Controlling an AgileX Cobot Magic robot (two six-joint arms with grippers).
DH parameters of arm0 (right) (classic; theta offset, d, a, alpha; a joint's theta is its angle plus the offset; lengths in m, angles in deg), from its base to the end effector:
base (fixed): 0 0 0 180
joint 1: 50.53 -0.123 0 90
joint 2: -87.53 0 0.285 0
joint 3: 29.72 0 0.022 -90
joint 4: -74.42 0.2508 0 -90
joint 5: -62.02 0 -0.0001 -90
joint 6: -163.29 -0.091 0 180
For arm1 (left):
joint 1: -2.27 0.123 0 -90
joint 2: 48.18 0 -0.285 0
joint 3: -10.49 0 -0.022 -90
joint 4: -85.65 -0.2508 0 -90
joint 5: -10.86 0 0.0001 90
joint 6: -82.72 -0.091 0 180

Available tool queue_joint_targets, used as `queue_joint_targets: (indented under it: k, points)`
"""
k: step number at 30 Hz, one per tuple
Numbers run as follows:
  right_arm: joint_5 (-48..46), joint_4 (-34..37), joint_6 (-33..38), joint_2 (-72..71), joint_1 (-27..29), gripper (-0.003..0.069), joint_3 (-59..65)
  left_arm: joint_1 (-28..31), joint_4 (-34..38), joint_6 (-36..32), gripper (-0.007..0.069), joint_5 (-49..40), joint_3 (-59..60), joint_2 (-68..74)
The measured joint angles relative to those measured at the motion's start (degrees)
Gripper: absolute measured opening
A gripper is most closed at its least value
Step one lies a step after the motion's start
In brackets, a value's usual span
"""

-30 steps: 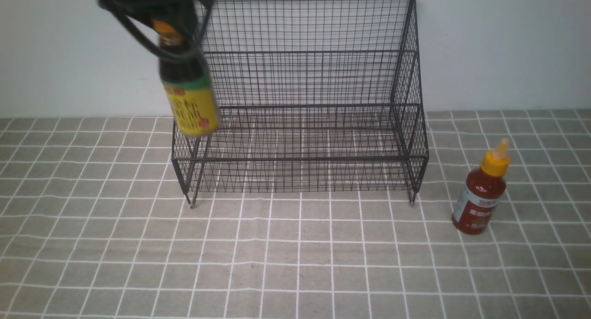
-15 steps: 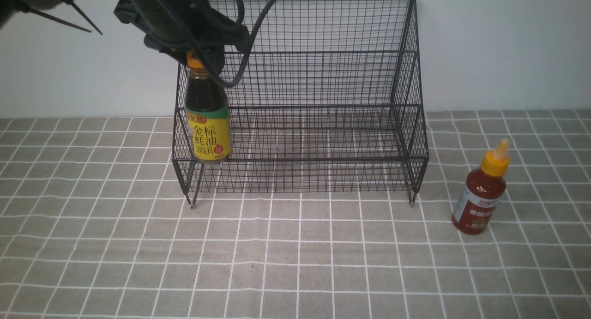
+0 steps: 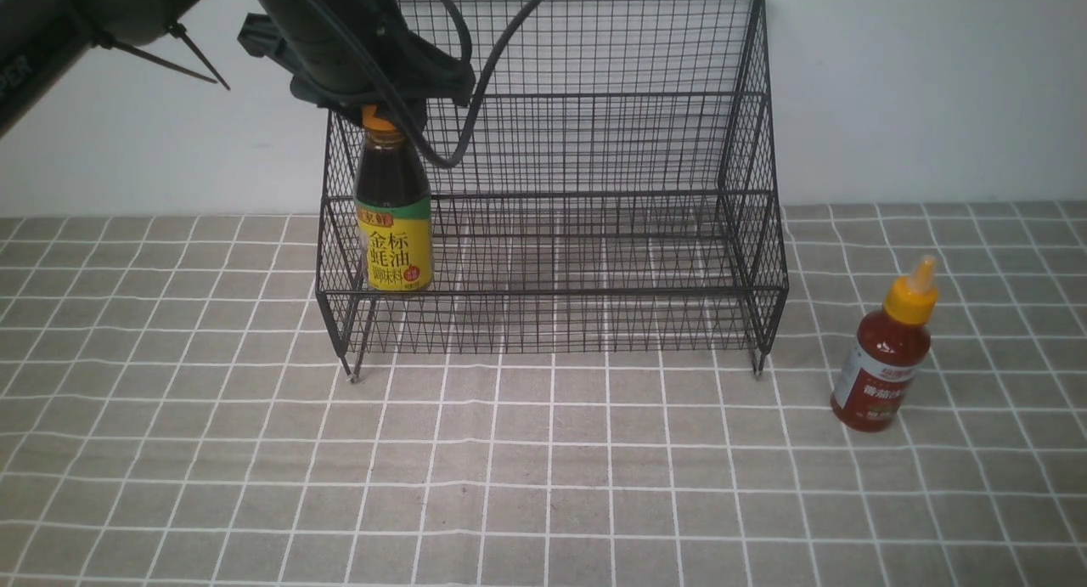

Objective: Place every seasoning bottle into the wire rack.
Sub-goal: Use the left arm to put the condiment bottle back on the shelf

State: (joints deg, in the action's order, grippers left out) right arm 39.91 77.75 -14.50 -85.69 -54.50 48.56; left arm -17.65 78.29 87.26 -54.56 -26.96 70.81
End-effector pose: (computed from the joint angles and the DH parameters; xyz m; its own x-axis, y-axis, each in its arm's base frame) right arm 0.0516 0.0056 0.1733 -0.2953 -0.0052 -0.9554 -0.0856 0.9961 0.0210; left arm 0.4101 -0.1373 0.3553 -0.7934 0.2605 -0.5502 0.2582 0.9625 0.0834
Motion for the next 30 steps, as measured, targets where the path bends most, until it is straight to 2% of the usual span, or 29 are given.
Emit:
queue_joint_targets:
  k: [6, 11, 27, 30]
  points:
    - [0.0, 0.0, 0.0, 0.0, 0.0, -0.0010, 0.0, 0.0, -0.1, 0.0, 0.0289, -1.2, 0.1, 0.3]
    - [0.0, 0.0, 0.0, 0.0, 0.0, -0.0010, 0.0, 0.0, -0.1, 0.3, 0.0289, -5.5, 0.2, 2.5]
    - [0.0, 0.0, 0.0, 0.0, 0.0, -0.0010, 0.0, -0.1, 1.0, 0.6, 0.0294, -5.7, 0.2, 5.8]
    - [0.0, 0.0, -0.1, 0.0, 0.0, -0.0010, 0.0, -0.1, 1.0, 0.9, 0.0367, -5.8, 0.2, 5.8]
